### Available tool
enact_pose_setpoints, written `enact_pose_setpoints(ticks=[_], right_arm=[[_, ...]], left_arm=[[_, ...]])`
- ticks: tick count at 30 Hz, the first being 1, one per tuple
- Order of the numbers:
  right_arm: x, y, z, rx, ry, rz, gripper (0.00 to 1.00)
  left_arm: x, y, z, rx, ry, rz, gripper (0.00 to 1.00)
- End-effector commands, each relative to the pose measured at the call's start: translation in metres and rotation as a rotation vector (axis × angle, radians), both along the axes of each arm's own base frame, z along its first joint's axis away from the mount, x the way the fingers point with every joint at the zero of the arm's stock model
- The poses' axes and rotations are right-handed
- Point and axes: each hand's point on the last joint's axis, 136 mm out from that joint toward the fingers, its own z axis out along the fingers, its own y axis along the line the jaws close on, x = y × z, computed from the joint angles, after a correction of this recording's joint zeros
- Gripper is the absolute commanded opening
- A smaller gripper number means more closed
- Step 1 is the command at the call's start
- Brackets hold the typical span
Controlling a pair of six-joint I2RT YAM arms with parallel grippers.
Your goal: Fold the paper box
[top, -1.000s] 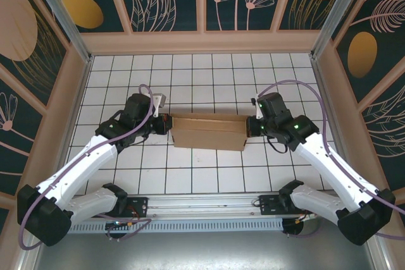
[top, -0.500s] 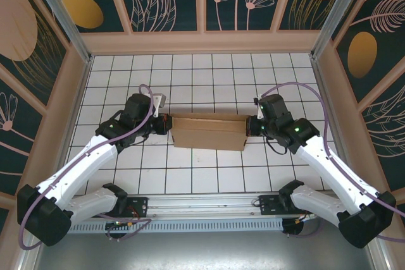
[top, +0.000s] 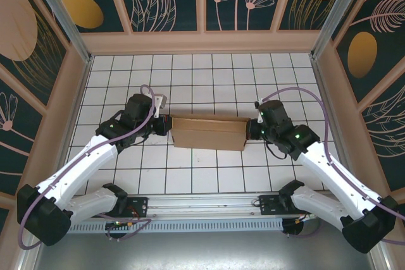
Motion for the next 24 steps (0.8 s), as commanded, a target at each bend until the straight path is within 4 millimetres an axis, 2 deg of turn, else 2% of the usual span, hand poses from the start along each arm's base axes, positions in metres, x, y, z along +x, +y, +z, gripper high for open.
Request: enact_pose_setpoints(ticks=[1, 5, 13, 24], right_arm=[[-0.023, -0.016, -0.040, -0.105, 0.145, -0.016, 0.00], [-0.023, -0.016, -0.040, -0.104, 0.145, -0.017, 0.00], [-0.024, -0.015, -0.038, -0.101, 0.140, -0.014, 0.00], [-0.026, -0.018, -0.035, -0.132, 0.091, -0.089, 0.00]], left_arm=[[-0.009, 0.018, -0.021, 0.114, 0.059, 0.019, 0.00], [-0.012, 0.015, -0.029, 0.103, 0.080, 0.011, 0.00], [-0.006, 0.021, -0.029, 0.154, 0.077, 0.034, 0.00], [-0.025, 0.011, -0.048, 0.030, 0.144, 0.065, 0.00]])
